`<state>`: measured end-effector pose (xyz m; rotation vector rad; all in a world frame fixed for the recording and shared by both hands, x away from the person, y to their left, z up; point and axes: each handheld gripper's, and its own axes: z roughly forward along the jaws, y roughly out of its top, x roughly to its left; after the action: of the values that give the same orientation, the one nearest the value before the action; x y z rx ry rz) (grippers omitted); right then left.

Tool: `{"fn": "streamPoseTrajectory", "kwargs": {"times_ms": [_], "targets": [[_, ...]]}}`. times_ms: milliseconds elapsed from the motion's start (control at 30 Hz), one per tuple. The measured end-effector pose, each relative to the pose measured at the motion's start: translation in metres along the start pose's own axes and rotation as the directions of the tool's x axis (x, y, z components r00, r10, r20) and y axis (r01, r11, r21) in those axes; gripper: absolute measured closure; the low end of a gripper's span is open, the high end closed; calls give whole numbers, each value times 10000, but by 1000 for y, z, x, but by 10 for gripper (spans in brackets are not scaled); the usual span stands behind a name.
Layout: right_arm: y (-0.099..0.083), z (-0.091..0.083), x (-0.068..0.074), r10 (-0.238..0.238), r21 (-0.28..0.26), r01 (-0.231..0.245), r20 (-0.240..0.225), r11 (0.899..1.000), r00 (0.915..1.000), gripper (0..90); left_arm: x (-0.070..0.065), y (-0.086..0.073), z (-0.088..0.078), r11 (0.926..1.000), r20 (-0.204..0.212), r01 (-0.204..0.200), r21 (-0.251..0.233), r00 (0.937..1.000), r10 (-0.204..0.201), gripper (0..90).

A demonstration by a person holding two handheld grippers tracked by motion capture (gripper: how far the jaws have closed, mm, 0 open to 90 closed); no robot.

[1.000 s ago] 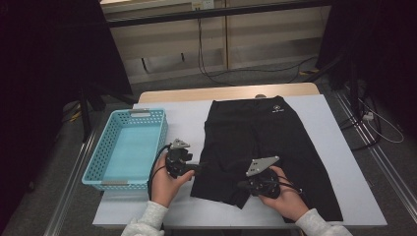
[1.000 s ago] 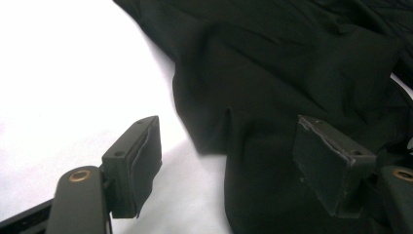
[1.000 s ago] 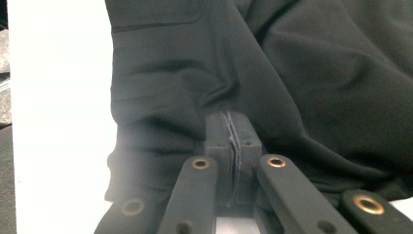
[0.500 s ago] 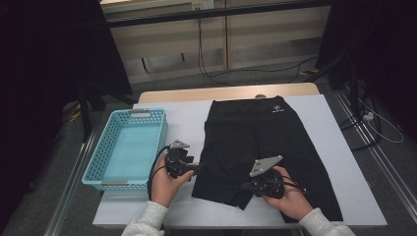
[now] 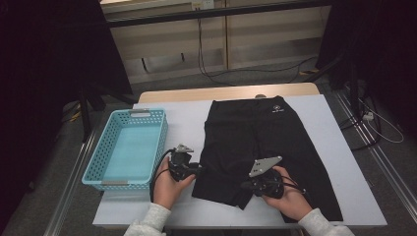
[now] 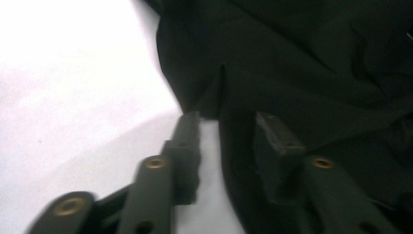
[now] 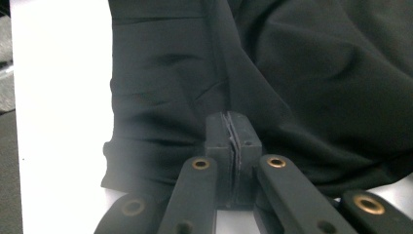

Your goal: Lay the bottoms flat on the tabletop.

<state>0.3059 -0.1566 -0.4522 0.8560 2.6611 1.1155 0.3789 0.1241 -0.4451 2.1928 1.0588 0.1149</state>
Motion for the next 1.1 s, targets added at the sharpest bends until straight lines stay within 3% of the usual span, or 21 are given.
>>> {"fn": "streamPoseTrajectory", "kwargs": {"times_ms": [167,267,567,800,1100], "targets": [[0,0,-1,-26,-8,26,-73,10000,10000,890,-5,-1,2,9999,12,-138,75,9999,138,810],[0,0,-3,-58,-8,58,-120,10000,9999,890,-7,-2,3,10000,228,-17,50,9997,16,886],[2,0,-2,-124,74,125,-120,9999,9999,889,-7,-10,-7,9991,524,102,408,9985,-124,900],[2,1,0,-169,106,172,-256,9998,9995,888,-6,-20,-19,9987,589,338,383,9976,-360,900],[2,-2,4,-261,155,265,-262,9995,9993,886,-7,-22,-20,9983,666,452,358,9966,-475,900]]}}
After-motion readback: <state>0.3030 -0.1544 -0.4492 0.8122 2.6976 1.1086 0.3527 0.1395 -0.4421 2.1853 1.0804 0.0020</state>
